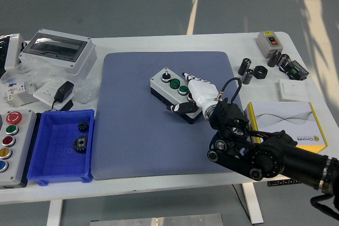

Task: Pick up the button,place it on the desk,press the button,press the button

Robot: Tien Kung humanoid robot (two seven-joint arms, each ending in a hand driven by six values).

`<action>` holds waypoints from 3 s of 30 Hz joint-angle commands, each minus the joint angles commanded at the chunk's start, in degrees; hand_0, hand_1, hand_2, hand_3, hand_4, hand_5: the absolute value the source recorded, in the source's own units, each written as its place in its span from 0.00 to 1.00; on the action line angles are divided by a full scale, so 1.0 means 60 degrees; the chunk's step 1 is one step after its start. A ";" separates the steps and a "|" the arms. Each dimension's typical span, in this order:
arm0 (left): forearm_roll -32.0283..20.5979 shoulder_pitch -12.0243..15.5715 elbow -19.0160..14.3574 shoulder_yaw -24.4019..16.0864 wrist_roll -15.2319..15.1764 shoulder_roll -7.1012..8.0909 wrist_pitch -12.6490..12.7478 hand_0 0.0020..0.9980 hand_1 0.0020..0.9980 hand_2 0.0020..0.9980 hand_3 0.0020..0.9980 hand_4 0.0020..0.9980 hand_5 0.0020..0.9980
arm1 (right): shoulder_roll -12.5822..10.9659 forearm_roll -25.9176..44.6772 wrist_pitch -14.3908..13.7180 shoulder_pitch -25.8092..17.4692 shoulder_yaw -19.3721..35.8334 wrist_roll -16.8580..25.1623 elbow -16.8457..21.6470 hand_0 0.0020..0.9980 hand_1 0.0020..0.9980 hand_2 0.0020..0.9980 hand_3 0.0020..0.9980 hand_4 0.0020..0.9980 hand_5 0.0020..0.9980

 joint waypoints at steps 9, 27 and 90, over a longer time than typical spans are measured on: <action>0.0001 -0.0010 0.0000 0.0002 0.0003 0.0003 0.0000 0.63 0.58 0.55 0.61 0.64 0.21 | 0.0060 -0.0254 -0.0021 0.0029 -0.0114 -0.0023 -0.0135 0.29 0.55 0.62 0.84 0.84 0.28; -0.0002 -0.0008 0.0000 0.0002 -0.0063 -0.0028 -0.0020 0.63 0.58 0.55 0.61 0.63 0.21 | -0.1013 -0.0122 0.0738 0.0168 -0.0184 0.1752 0.0829 0.11 0.31 0.39 0.44 0.22 0.00; 0.0344 -0.0104 0.0000 -0.0140 0.0027 -0.0082 -0.0057 0.63 0.58 0.55 0.61 0.64 0.21 | -0.1933 0.0949 0.1812 0.0437 -0.0945 0.5724 0.0395 1.00 0.97 0.97 1.00 0.73 0.11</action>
